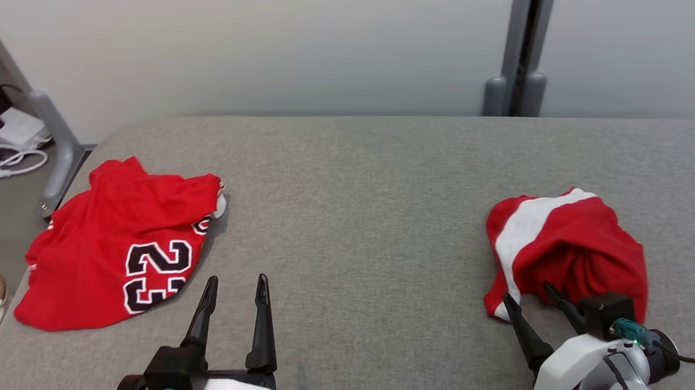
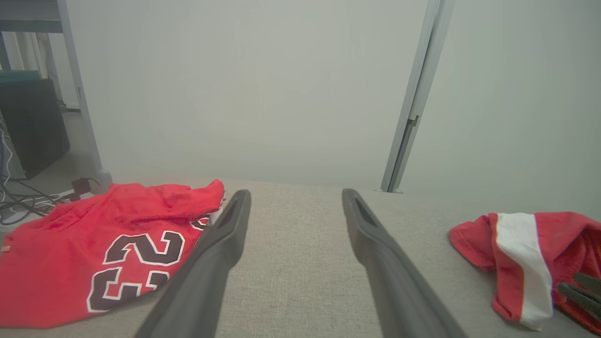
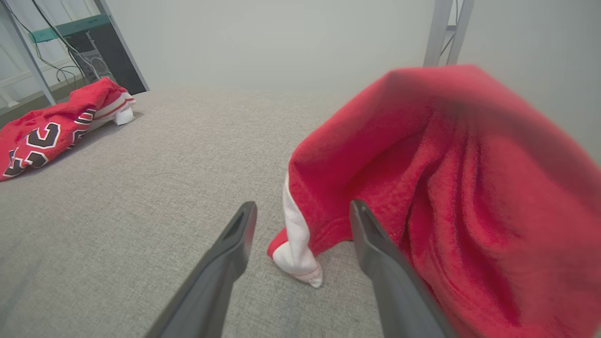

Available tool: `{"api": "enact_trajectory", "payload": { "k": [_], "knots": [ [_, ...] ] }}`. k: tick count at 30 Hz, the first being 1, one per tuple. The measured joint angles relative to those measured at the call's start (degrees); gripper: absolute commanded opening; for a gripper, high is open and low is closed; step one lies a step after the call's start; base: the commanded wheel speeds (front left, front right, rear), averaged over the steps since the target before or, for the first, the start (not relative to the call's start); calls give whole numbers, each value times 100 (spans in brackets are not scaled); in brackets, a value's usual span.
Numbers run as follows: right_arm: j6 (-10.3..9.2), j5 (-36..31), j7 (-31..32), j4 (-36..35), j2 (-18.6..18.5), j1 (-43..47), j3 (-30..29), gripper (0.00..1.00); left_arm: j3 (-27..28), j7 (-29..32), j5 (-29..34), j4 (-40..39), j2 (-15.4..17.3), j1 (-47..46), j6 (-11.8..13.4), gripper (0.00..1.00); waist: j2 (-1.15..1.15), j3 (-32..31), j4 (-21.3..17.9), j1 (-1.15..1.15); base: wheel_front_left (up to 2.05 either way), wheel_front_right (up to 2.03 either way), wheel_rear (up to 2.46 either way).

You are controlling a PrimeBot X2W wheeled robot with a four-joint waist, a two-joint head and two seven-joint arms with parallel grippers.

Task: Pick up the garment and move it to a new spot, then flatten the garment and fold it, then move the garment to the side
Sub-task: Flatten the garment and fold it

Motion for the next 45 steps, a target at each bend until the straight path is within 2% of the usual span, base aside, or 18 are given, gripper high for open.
{"api": "enact_trajectory", "payload": {
  "k": [7, 8, 9, 10, 13, 16, 17, 22, 27, 30, 36, 41, 45],
  "knots": [
    [0, 81, -82, 713, 10, -360, -110, 100, -90, 0, -3, 1, 1, -93, -25, 100, 0, 177, 355, 0, 0, 0, 0],
    [0, 97, -92, 825, 7, -419, -148, 55, -96, 0, -29, -14, 2, -101, -25, 100, 0, 200, 397, 0, 0, 0, 0],
    [0, 97, -92, 825, 7, -419, -148, 22, -96, 0, -29, -14, 2, -101, -25, 100, 0, 200, 397, 0, 0, 0, 0],
    [0, 89, -97, 916, 4, -469, -178, 0, -102, 0, -59, -46, 1, -115, -27, 100, 0, 223, 434, 0, 0, 0, 0],
    [0, -71, -147, 1084, 2, -597, -205, 0, -170, 0, -103, -123, 0, -157, -58, 100, 0, 268, 539, 0, 0, 0, 0],
    [0, 60, -155, 1026, 0, -660, -86, 0, -219, 0, -111, -123, 0, -154, -83, 100, 0, 233, 598, 0, 0, 0, 0],
    [0, 435, -167, 721, -3, -706, 328, 0, -236, 0, -111, -99, 1, -125, -82, 100, 0, 115, 604, 0, 0, 0, 0],
    [0, 1177, -179, -87, 9, -1043, 1250, 0, -274, 0, -131, -99, 1, -55, -80, 100, 0, -124, 555, 0, 0, 0, 0],
    [0, 2034, -181, -1003, 9, -1677, 1529, 0, -258, 0, -179, -141, 1, 37, -22, 100, 0, -317, 427, 0, 0, 0, 0],
    [0, 2345, -190, -1280, 14, -1935, 1323, 0, -241, 0, -205, -193, 1, 90, 8, 100, 0, -383, 307, 0, 0, 0, 0],
    [0, 2323, -196, -1072, -64, -1781, 560, 0, -248, 0, -252, -250, 1, 148, 53, 100, 0, -389, 76, 0, 0, 0, 0],
    [0, 2698, -87, -488, -372, -1151, -269, 0, -252, 0, -254, -287, 1, 136, 53, 100, 0, -283, -86, 0, 0, 0, 0],
    [-1, 2693, -43, 165, -648, -900, -779, 0, -227, 0, -238, -280, 2, 101, 24, 100, 0, -174, -267, 0, 0, 0, 0]
  ]
}}
